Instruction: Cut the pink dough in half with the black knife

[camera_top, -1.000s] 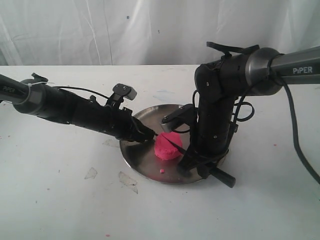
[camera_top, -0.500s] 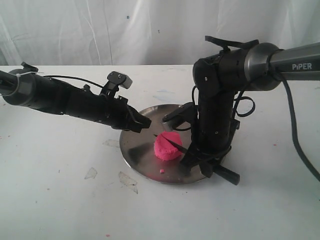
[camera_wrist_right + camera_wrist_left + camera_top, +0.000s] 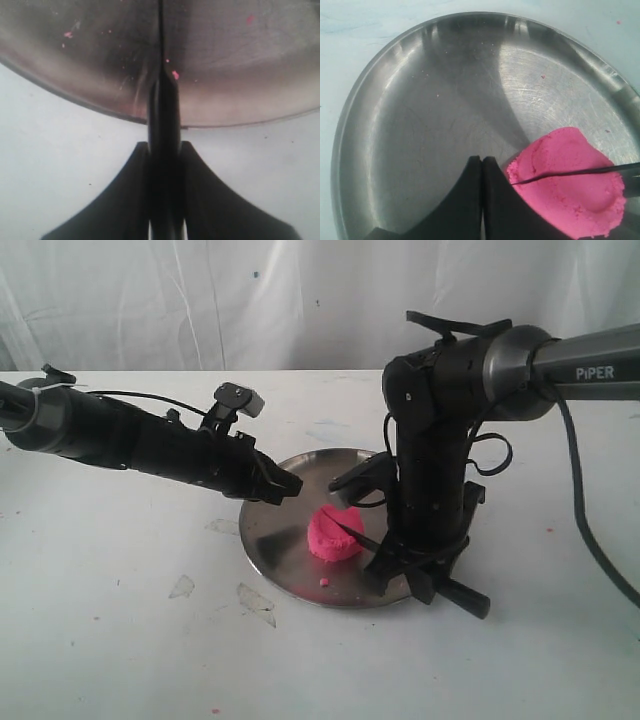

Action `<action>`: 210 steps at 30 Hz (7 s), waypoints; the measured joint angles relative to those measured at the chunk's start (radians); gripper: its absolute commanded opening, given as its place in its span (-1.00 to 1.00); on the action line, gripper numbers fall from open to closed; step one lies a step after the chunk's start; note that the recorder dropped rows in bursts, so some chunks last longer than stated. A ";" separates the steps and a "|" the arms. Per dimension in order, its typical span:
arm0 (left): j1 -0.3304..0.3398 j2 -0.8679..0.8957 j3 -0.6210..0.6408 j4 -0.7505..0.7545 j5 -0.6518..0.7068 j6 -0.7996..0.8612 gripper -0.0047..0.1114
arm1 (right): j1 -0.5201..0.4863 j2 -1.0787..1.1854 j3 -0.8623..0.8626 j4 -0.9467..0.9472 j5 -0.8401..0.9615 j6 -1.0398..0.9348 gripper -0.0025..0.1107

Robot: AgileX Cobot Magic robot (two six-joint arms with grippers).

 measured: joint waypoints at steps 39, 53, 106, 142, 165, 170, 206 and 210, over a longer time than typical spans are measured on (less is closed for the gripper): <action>-0.004 0.032 0.000 -0.050 0.019 0.016 -0.92 | 0.017 0.088 -0.108 0.005 0.027 -0.018 -0.96; -0.045 0.081 -0.009 -0.096 0.033 0.031 -0.92 | 0.019 0.088 -0.112 0.005 0.025 -0.025 -0.96; 0.039 -0.033 -0.007 -0.051 -0.012 0.029 -0.92 | 0.068 0.081 -0.112 -0.222 0.047 0.088 -0.96; 0.039 -0.033 -0.007 -0.056 0.000 0.024 -0.92 | 0.068 0.050 -0.048 -0.210 0.047 0.086 -0.96; 0.039 -0.033 -0.007 -0.058 0.011 0.024 -0.92 | 0.068 0.009 0.021 -0.217 0.049 0.078 -0.96; 0.039 -0.033 -0.007 -0.058 0.011 0.024 -0.92 | 0.068 0.009 0.046 -0.227 0.046 0.078 -0.96; 0.039 -0.033 -0.007 -0.058 0.015 0.024 -0.92 | 0.068 -0.024 0.077 -0.363 0.049 0.093 -0.96; 0.039 -0.033 -0.007 -0.058 0.015 0.024 -0.92 | 0.068 -0.024 0.077 -0.412 0.049 0.127 -0.96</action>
